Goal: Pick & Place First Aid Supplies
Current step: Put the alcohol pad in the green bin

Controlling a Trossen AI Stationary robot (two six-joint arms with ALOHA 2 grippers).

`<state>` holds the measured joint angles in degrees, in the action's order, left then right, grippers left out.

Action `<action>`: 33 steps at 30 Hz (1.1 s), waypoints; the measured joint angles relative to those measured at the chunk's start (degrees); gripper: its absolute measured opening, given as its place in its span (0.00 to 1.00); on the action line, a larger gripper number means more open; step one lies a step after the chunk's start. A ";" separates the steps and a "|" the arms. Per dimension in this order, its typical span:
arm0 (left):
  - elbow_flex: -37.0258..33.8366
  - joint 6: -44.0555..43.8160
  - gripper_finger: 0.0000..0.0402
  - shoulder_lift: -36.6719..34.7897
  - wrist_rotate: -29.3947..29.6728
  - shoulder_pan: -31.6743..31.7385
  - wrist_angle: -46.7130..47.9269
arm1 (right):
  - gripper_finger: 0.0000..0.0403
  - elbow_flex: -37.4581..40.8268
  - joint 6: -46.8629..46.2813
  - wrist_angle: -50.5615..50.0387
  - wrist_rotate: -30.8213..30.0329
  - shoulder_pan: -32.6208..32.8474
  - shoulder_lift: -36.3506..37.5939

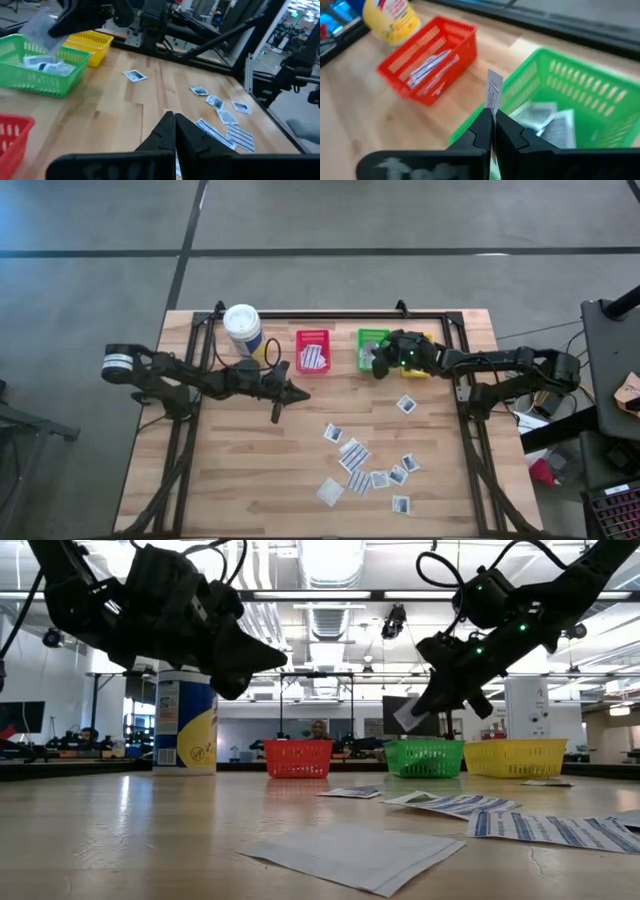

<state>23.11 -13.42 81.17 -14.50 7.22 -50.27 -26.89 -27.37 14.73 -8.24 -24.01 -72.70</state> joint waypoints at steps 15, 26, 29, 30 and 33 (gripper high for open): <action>0.13 5.34 0.00 0.00 -0.01 -2.62 1.30 | 0.02 0.01 -4.38 -5.43 2.31 -0.04 0.10; 0.41 10.18 0.00 0.00 0.00 -2.60 1.30 | 0.02 0.00 -8.41 -6.47 2.26 -0.04 0.10; 0.95 10.43 0.00 0.00 0.00 -2.60 1.30 | 0.04 0.00 -8.68 -7.21 1.92 -0.04 0.10; 1.10 10.42 0.00 0.00 -0.01 -2.60 1.29 | 0.05 0.00 -8.69 -7.36 1.83 -0.04 0.10; 1.20 10.58 0.00 0.00 -0.02 -2.60 1.38 | 0.10 0.00 -8.67 -7.31 1.09 -0.04 0.10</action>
<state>24.31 -2.84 81.17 -14.52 4.62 -48.89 -26.89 -36.03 7.42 -7.16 -24.05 -72.60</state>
